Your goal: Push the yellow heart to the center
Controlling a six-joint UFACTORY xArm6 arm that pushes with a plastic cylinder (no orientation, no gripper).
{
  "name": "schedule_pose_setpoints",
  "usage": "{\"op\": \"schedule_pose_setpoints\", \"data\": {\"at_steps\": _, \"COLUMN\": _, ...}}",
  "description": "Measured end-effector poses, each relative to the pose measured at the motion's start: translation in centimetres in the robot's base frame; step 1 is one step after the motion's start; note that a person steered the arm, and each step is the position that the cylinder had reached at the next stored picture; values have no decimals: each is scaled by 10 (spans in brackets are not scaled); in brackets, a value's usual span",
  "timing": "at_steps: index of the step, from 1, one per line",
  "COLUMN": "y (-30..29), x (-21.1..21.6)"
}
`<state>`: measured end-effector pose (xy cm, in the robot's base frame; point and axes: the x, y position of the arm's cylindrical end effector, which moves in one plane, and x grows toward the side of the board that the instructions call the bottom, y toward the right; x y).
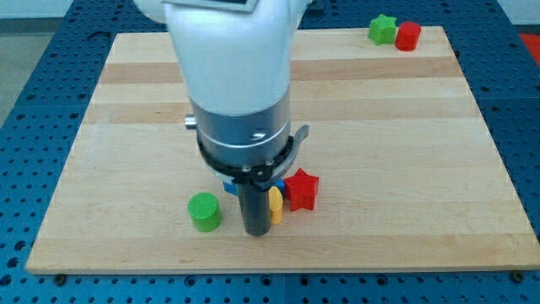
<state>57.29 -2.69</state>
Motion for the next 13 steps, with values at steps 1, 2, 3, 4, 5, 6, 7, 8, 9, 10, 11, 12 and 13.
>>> {"op": "schedule_pose_setpoints", "data": {"at_steps": 1, "y": 19, "x": -18}}
{"op": "schedule_pose_setpoints", "data": {"at_steps": 2, "y": 28, "x": -41}}
{"op": "schedule_pose_setpoints", "data": {"at_steps": 3, "y": 28, "x": -63}}
{"op": "schedule_pose_setpoints", "data": {"at_steps": 4, "y": 39, "x": -79}}
{"op": "schedule_pose_setpoints", "data": {"at_steps": 5, "y": 39, "x": -78}}
{"op": "schedule_pose_setpoints", "data": {"at_steps": 6, "y": 41, "x": -74}}
{"op": "schedule_pose_setpoints", "data": {"at_steps": 7, "y": 92, "x": -118}}
{"op": "schedule_pose_setpoints", "data": {"at_steps": 8, "y": 140, "x": -170}}
{"op": "schedule_pose_setpoints", "data": {"at_steps": 9, "y": 163, "x": -187}}
{"op": "schedule_pose_setpoints", "data": {"at_steps": 10, "y": 163, "x": -169}}
{"op": "schedule_pose_setpoints", "data": {"at_steps": 11, "y": 133, "x": -141}}
{"op": "schedule_pose_setpoints", "data": {"at_steps": 12, "y": 88, "x": -129}}
{"op": "schedule_pose_setpoints", "data": {"at_steps": 13, "y": 66, "x": -141}}
